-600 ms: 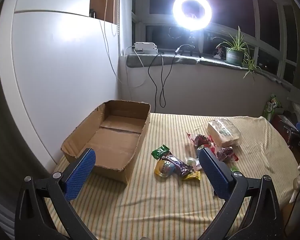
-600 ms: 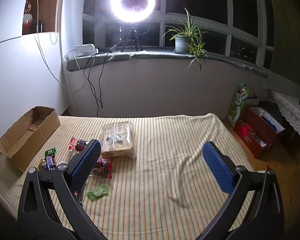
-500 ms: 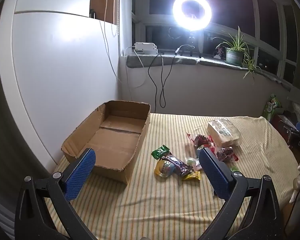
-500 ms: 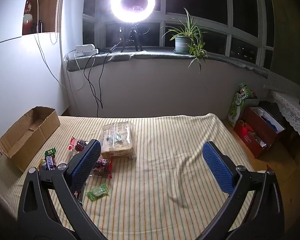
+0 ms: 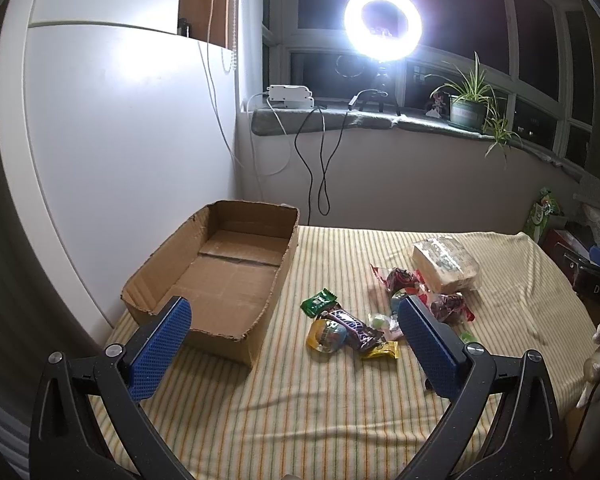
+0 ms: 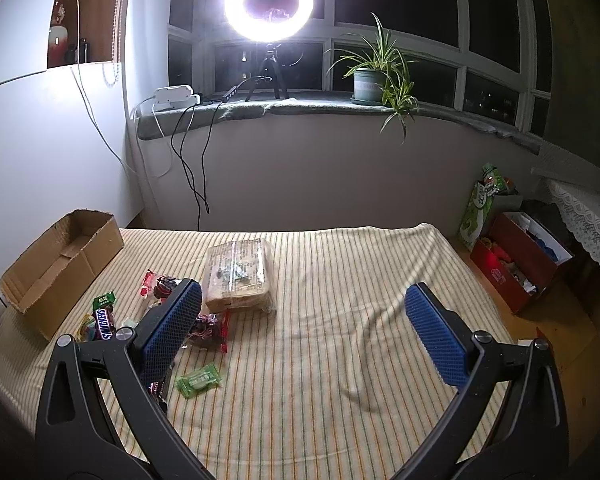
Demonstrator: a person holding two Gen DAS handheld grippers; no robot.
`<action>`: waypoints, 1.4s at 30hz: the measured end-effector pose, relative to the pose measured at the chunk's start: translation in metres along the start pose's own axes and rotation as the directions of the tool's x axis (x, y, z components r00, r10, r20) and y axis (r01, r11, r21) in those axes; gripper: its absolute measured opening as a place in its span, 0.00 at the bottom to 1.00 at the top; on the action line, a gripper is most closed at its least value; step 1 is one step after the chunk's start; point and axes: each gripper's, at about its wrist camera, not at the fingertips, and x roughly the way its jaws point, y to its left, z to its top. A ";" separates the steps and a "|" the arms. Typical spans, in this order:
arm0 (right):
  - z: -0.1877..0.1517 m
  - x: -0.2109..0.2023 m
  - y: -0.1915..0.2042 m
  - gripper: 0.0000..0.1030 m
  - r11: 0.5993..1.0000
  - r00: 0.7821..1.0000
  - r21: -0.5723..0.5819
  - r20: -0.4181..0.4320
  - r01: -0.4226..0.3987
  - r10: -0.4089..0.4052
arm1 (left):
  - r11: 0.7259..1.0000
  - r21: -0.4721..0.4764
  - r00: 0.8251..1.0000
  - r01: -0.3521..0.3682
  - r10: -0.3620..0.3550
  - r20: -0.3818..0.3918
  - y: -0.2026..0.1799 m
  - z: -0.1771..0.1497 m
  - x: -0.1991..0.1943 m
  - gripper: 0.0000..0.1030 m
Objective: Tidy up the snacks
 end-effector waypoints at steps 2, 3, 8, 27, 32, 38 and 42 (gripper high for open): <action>-0.002 -0.003 -0.002 1.00 1.000 1.000 -0.006 -0.001 0.001 -0.001 | 1.000 0.001 1.000 0.001 -0.001 0.000 0.000 0.000 0.000 0.99; -0.001 -0.002 -0.002 1.00 1.000 1.000 -0.008 0.000 0.001 -0.001 | 1.000 0.001 1.000 0.000 0.000 0.000 0.000 -0.001 0.000 0.99; -0.002 -0.002 -0.001 1.00 1.000 1.000 -0.003 -0.013 -0.006 0.006 | 1.000 0.000 1.000 -0.001 0.001 0.000 0.000 -0.001 0.000 0.99; -0.007 0.006 0.005 1.00 0.999 1.000 -0.042 -0.019 -0.010 0.009 | 1.000 0.009 1.000 0.007 -0.007 -0.018 -0.002 -0.004 0.004 0.99; -0.011 0.011 0.005 0.94 0.998 0.998 -0.031 -0.037 -0.050 0.049 | 1.000 0.012 0.999 0.017 -0.017 -0.045 -0.003 -0.010 0.009 0.96; -0.025 0.025 0.009 0.74 0.991 0.988 -0.035 -0.093 -0.130 0.127 | 0.999 0.015 0.994 0.052 -0.051 -0.094 -0.004 -0.019 0.018 0.86; -0.037 0.036 0.017 0.59 0.978 0.964 -0.035 -0.182 -0.204 0.194 | 0.995 0.006 0.986 0.095 -0.093 -0.136 -0.006 -0.027 0.027 0.73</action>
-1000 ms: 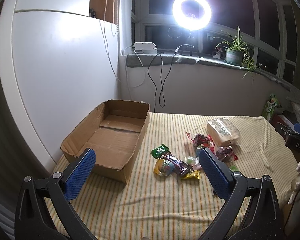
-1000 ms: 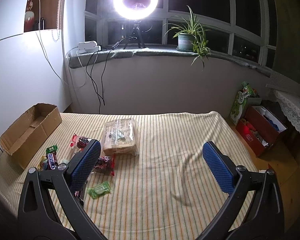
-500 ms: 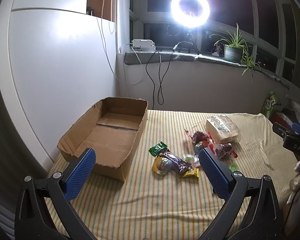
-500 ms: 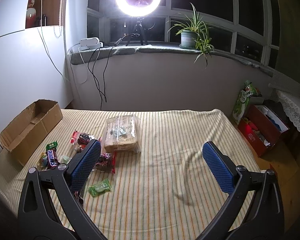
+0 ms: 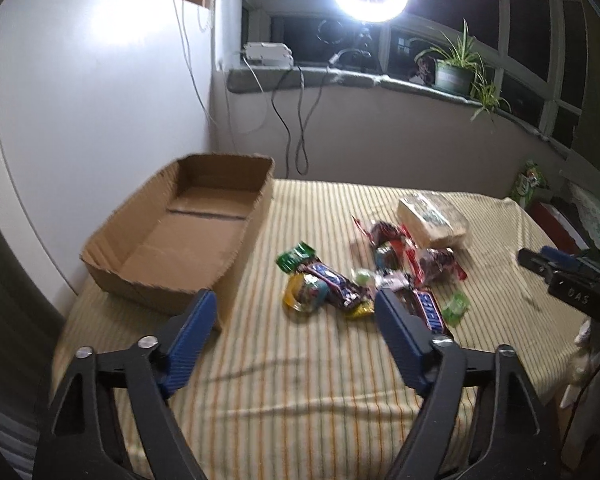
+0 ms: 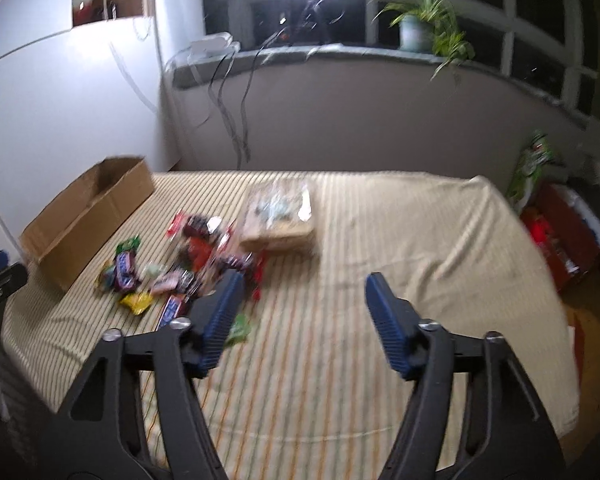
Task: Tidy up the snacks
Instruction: 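Move left gripper to the Snickers bar while right gripper approaches the green candy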
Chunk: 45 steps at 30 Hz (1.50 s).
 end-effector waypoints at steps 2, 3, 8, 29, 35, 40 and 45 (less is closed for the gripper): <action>-0.004 0.006 0.005 0.56 1.000 1.000 -0.006 -0.015 -0.025 0.025 | 1.000 -0.002 1.000 0.020 -0.020 -0.019 -0.002 -0.003 0.006 0.69; -0.006 0.010 0.007 0.56 0.999 0.999 -0.008 -0.031 -0.034 0.033 | 1.000 -0.003 0.999 0.031 -0.031 -0.028 -0.003 -0.004 0.008 0.67; -0.014 0.035 0.017 0.53 0.996 0.989 -0.026 -0.122 -0.086 0.082 | 0.995 -0.003 0.992 0.102 -0.102 -0.076 -0.013 -0.009 0.020 0.61; -0.028 0.083 0.035 0.53 0.969 0.930 -0.092 -0.314 -0.229 0.190 | 0.948 0.024 0.923 0.319 -0.305 -0.235 -0.077 -0.017 0.075 0.53; -0.030 0.080 0.030 0.47 0.966 0.924 -0.087 -0.322 -0.244 0.204 | 0.942 0.023 0.906 0.335 -0.316 -0.282 -0.086 -0.018 0.093 0.45; -0.030 0.082 0.031 0.46 0.963 0.921 -0.089 -0.326 -0.253 0.212 | 0.946 0.030 0.904 0.323 -0.299 -0.306 -0.089 -0.018 0.103 0.39; -0.031 0.079 0.026 0.45 0.961 0.911 -0.051 -0.335 -0.271 0.240 | 0.951 0.058 0.910 0.304 -0.272 -0.312 -0.087 -0.020 0.108 0.27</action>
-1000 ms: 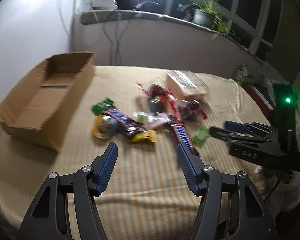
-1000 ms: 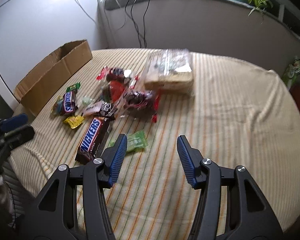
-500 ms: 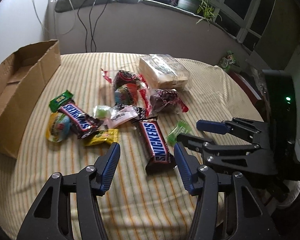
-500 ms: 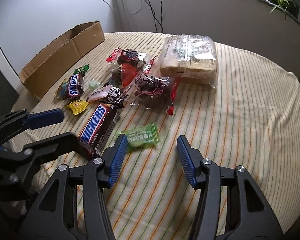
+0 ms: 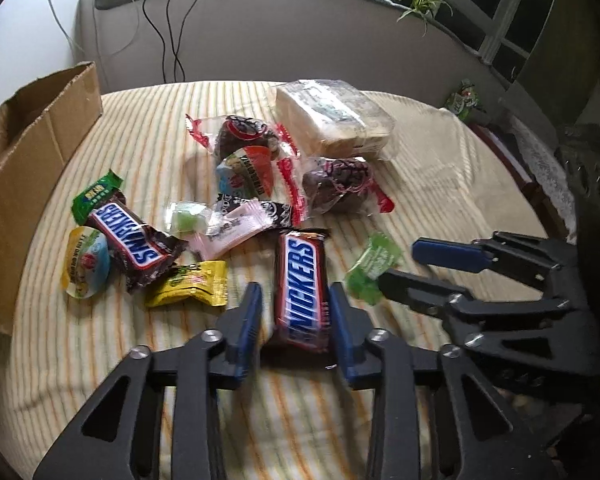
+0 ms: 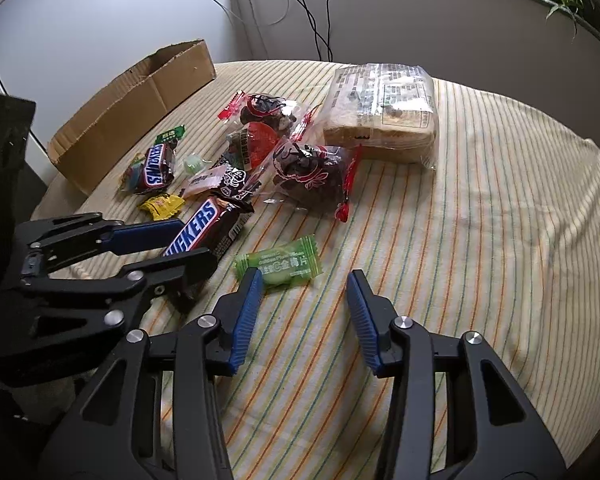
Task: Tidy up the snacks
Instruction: 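Move left gripper to the Snickers bar while right gripper approaches the green candy, then close left gripper on the Snickers bar while right gripper closes on green candy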
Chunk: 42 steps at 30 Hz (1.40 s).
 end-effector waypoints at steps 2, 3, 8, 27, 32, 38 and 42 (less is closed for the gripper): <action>0.000 -0.001 0.000 0.45 1.000 1.000 0.016 -0.005 -0.017 0.017 | 1.000 0.004 1.000 0.003 -0.003 0.000 0.002 -0.001 0.000 0.26; 0.000 0.000 0.001 0.45 0.999 1.000 0.019 -0.008 -0.029 0.029 | 1.000 0.003 1.000 0.004 -0.004 0.001 0.003 -0.001 0.000 0.26; 0.005 0.008 0.010 0.45 1.000 1.000 0.009 0.001 0.000 0.000 | 1.000 -0.002 1.000 0.006 -0.006 0.007 0.008 -0.005 -0.005 0.26; -0.001 0.004 0.021 0.20 0.996 0.999 -0.078 0.019 0.051 -0.050 | 0.999 -0.038 1.000 -0.002 0.003 0.027 0.017 -0.020 -0.019 0.26; -0.002 -0.008 0.016 0.08 0.999 0.999 -0.041 0.035 0.007 -0.006 | 0.999 -0.038 0.999 -0.004 0.006 0.039 0.015 -0.023 -0.024 0.26; -0.006 -0.019 0.017 0.05 1.000 0.998 -0.013 0.053 -0.017 0.018 | 0.999 -0.052 0.999 -0.007 0.010 0.053 0.016 -0.026 -0.031 0.26; -0.004 -0.034 0.022 0.05 1.000 0.996 -0.017 0.083 -0.026 0.027 | 0.998 -0.061 0.997 -0.007 0.012 0.082 0.019 -0.024 -0.043 0.26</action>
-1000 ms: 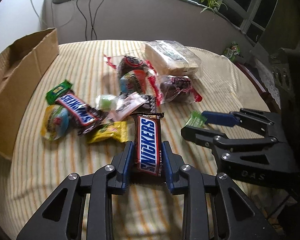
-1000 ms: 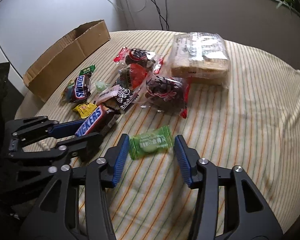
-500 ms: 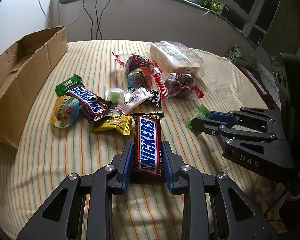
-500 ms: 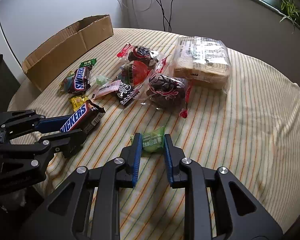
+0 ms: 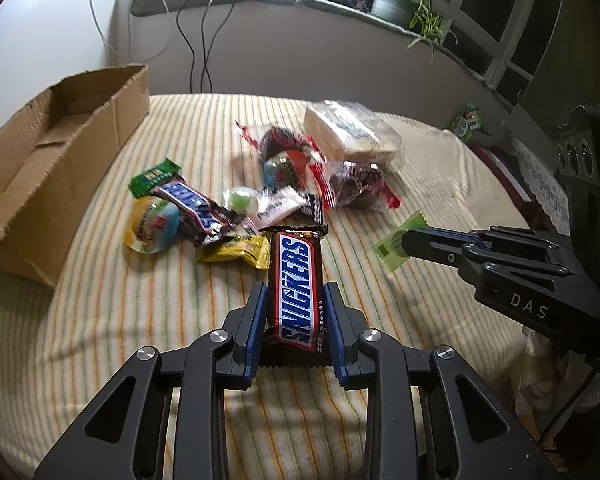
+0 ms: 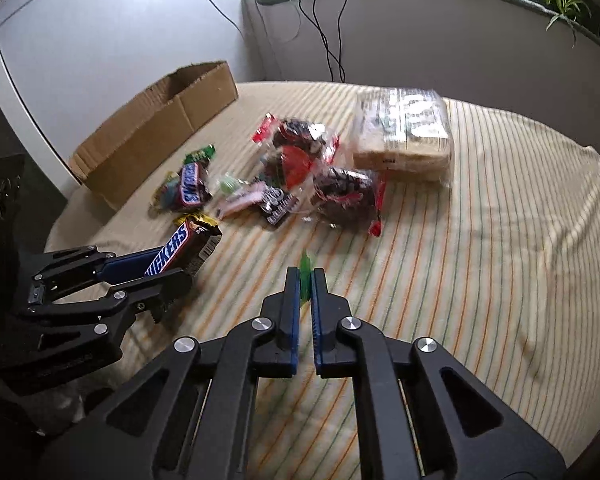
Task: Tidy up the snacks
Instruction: 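Carry the Snickers bar and green candy over the cardboard box with both grippers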
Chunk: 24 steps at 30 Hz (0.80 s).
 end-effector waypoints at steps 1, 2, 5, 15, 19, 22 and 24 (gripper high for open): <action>0.002 -0.004 0.002 0.05 1.000 1.000 -0.005 0.009 -0.002 0.002 | 1.000 -0.001 1.000 -0.002 0.002 0.009 0.001 0.001 -0.003 0.26; 0.005 -0.006 0.005 0.05 1.000 1.000 -0.007 0.017 -0.002 0.002 | 1.000 -0.004 1.000 -0.003 0.003 0.017 0.002 0.002 -0.006 0.26; 0.012 -0.012 0.010 0.05 1.000 0.999 -0.014 0.037 -0.005 0.006 | 1.000 -0.013 0.999 -0.010 0.011 0.041 0.008 0.005 -0.014 0.26; 0.045 -0.012 0.030 0.05 0.998 0.997 -0.036 0.066 -0.045 0.047 | 0.995 -0.070 0.988 -0.064 0.073 0.134 0.047 0.022 -0.048 0.26; 0.067 -0.007 0.046 0.05 0.995 0.993 -0.071 0.089 -0.067 0.073 | 0.989 -0.106 0.978 -0.105 0.122 0.169 0.071 0.030 -0.062 0.26; 0.085 0.001 0.062 0.05 0.991 0.991 -0.102 0.098 -0.082 0.092 | 0.982 -0.134 0.969 -0.136 0.160 0.186 0.090 0.034 -0.068 0.26; 0.094 0.007 0.071 0.05 0.988 0.990 -0.123 0.101 -0.090 0.103 | 0.977 -0.151 0.965 -0.152 0.180 0.193 0.101 0.035 -0.071 0.26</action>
